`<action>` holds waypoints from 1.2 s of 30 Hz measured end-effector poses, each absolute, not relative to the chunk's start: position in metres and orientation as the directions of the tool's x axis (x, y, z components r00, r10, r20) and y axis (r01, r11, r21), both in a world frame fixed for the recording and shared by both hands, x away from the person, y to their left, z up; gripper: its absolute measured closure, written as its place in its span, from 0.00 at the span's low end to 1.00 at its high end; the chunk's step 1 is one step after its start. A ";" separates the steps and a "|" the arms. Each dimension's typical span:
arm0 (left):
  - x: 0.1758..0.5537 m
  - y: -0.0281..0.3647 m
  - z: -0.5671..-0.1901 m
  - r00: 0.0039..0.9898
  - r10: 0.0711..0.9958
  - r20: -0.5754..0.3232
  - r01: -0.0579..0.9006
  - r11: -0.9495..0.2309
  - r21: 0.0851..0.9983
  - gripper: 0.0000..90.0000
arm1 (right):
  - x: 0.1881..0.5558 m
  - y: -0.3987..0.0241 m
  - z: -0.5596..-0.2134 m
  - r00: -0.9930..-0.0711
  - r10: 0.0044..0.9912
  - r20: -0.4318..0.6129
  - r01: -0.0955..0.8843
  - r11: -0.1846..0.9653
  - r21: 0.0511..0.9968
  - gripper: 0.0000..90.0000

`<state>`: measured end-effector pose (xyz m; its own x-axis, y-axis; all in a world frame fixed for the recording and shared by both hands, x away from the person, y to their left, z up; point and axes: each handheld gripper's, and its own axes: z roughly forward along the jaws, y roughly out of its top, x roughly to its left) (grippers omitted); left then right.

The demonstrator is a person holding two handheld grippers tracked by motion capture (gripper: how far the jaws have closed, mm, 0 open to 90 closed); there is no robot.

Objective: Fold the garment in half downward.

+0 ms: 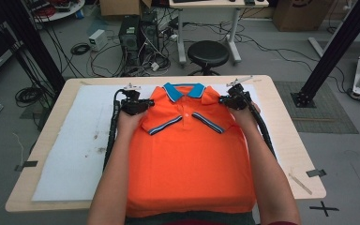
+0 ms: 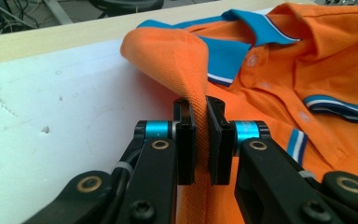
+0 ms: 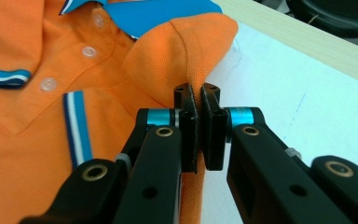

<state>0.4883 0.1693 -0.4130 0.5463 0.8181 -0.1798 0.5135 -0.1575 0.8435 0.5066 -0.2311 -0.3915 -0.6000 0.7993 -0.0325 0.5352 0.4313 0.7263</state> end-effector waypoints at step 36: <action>0.413 0.178 -0.397 0.654 0.745 -0.130 0.368 -0.163 0.915 0.92 | 0.430 -0.263 -0.376 -0.689 0.722 0.055 0.444 0.361 0.820 0.97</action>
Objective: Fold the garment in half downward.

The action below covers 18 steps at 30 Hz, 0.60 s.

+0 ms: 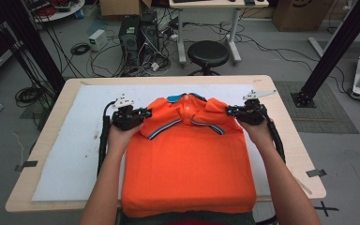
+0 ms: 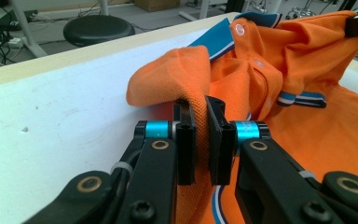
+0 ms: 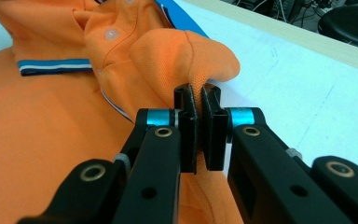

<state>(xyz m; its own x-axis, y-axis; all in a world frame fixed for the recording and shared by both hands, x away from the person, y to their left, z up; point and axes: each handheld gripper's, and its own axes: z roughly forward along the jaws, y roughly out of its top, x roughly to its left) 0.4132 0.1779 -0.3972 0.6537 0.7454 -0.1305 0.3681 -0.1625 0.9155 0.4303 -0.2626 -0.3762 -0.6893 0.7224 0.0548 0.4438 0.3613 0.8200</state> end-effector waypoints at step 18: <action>0.367 0.186 -0.408 0.700 0.702 -0.131 0.352 -0.180 0.919 0.92 | 0.385 -0.269 -0.385 -0.727 0.686 0.042 0.409 0.383 0.828 0.97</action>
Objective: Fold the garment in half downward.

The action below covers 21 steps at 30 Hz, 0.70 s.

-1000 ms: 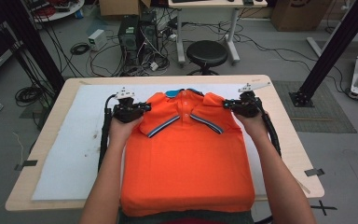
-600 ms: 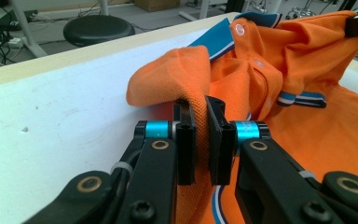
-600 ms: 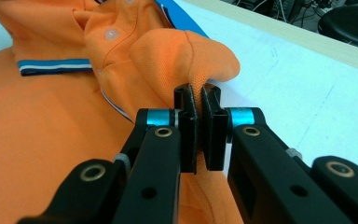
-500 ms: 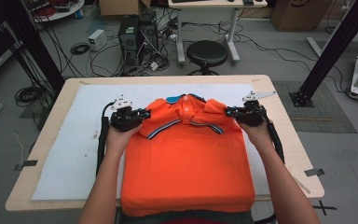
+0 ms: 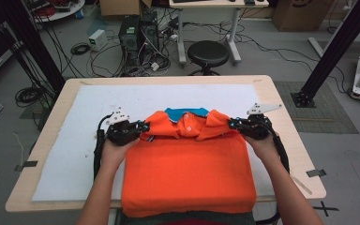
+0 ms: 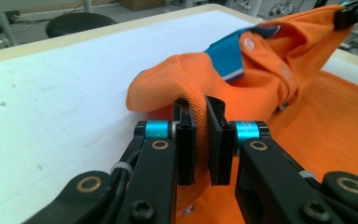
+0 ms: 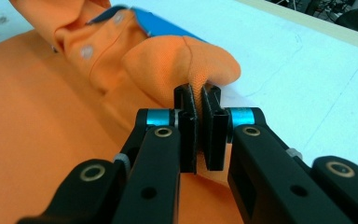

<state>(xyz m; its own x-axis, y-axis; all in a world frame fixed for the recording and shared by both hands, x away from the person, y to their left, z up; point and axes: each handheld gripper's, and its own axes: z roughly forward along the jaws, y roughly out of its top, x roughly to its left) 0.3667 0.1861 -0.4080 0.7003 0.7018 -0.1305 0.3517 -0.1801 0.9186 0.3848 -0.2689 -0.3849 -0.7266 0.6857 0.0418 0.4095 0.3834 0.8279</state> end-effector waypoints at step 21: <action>0.313 0.192 -0.422 0.757 0.642 -0.122 0.362 -0.256 0.896 0.91 | 0.328 -0.276 -0.400 -0.763 0.646 0.040 0.387 0.405 0.829 0.95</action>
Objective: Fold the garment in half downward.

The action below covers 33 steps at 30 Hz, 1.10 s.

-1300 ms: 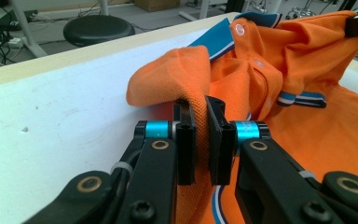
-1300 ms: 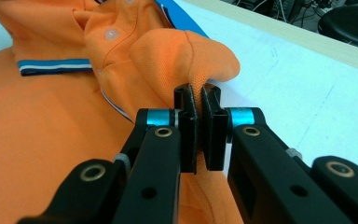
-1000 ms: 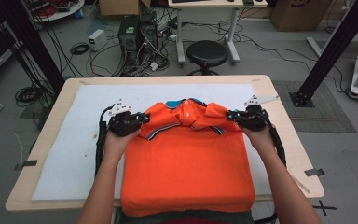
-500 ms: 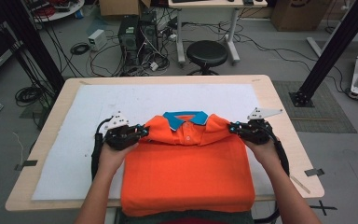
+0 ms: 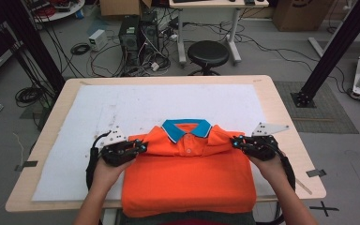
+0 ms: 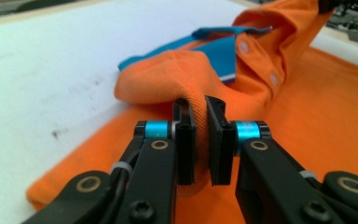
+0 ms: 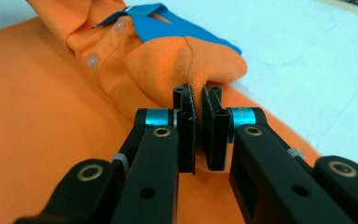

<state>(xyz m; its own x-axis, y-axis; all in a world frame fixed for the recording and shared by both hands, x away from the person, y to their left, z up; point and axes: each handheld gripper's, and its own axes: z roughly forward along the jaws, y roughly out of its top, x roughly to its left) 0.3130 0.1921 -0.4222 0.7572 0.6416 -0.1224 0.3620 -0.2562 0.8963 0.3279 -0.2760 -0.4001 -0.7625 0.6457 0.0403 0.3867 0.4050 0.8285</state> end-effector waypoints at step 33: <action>0.354 0.222 -0.424 0.607 0.787 -0.111 0.437 -0.214 0.874 0.40 | 0.364 -0.317 -0.409 -0.605 0.787 0.124 0.519 0.272 0.810 0.44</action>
